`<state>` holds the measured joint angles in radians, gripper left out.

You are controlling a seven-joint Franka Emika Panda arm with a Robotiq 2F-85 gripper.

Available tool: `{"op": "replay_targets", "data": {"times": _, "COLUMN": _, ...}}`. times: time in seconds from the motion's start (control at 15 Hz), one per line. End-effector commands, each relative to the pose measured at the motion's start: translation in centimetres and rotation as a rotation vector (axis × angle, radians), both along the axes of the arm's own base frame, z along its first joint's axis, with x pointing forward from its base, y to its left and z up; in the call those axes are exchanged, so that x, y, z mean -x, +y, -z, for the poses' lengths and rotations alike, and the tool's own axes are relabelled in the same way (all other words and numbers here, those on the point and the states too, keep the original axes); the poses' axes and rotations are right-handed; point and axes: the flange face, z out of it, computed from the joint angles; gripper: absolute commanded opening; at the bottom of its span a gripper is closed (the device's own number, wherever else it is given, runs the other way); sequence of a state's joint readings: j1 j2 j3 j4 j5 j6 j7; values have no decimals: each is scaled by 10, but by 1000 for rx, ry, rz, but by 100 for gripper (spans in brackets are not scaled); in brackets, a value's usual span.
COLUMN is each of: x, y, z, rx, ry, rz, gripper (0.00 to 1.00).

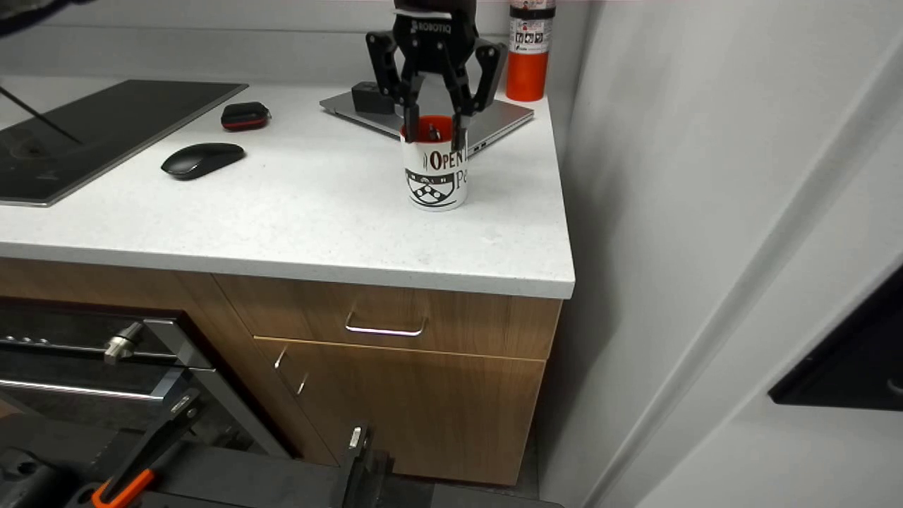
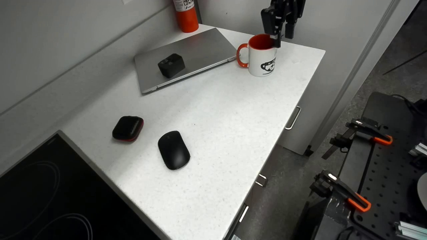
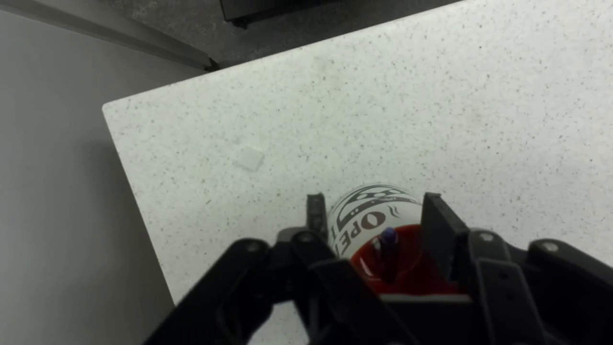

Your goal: Remove the pen from the cup and put it on the countertop

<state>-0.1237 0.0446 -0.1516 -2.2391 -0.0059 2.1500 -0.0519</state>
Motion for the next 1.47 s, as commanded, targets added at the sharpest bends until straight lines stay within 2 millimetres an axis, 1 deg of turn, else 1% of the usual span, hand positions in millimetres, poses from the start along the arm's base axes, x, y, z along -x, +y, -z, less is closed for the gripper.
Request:
{"op": "replay_targets", "data": {"times": 0.0, "x": -7, "y": -7, "z": -2, "rx": -34, "ry": 35, "rz": 41, "gripper": 26}}
{"op": "replay_targets", "data": {"times": 0.07, "x": -8, "y": -7, "z": -4, "rx": -38, "ry": 43, "rz": 38, "gripper": 17}}
{"op": "replay_targets", "data": {"times": 0.2, "x": -8, "y": -6, "z": -6, "rx": -44, "ry": 57, "rz": 36, "gripper": 3}}
{"op": "replay_targets", "data": {"times": 0.27, "x": -8, "y": -6, "z": -10, "rx": -45, "ry": 60, "rz": 37, "gripper": 0}}
{"op": "replay_targets", "data": {"times": 0.47, "x": -7, "y": -4, "z": -21, "rx": -41, "ry": 54, "rz": 29, "gripper": 1}}
{"op": "replay_targets", "data": {"times": 0.67, "x": 2, "y": -2, "z": -54, "rx": -9, "ry": -26, "rz": 13, "gripper": 1}}
{"op": "replay_targets", "data": {"times": 0.93, "x": 27, "y": 8, "z": -106, "rx": 28, "ry": -154, "rz": -25, "gripper": 1}}
{"op": "replay_targets", "data": {"times": 1.07, "x": 42, "y": 19, "z": -127, "rx": 38, "ry": -216, "rz": -73, "gripper": 1}}
{"op": "replay_targets", "data": {"times": 1.2, "x": 54, "y": 38, "z": -138, "rx": 34, "ry": -279, "rz": -147, "gripper": 1}}
{"op": "replay_targets", "data": {"times": 1.33, "x": 58, "y": 61, "z": -139, "rx": 44, "ry": -326, "rz": -227, "gripper": 1}}
{"op": "replay_targets", "data": {"times": 1.4, "x": 55, "y": 75, "z": -131, "rx": 44, "ry": -319, "rz": -272, "gripper": 1}}
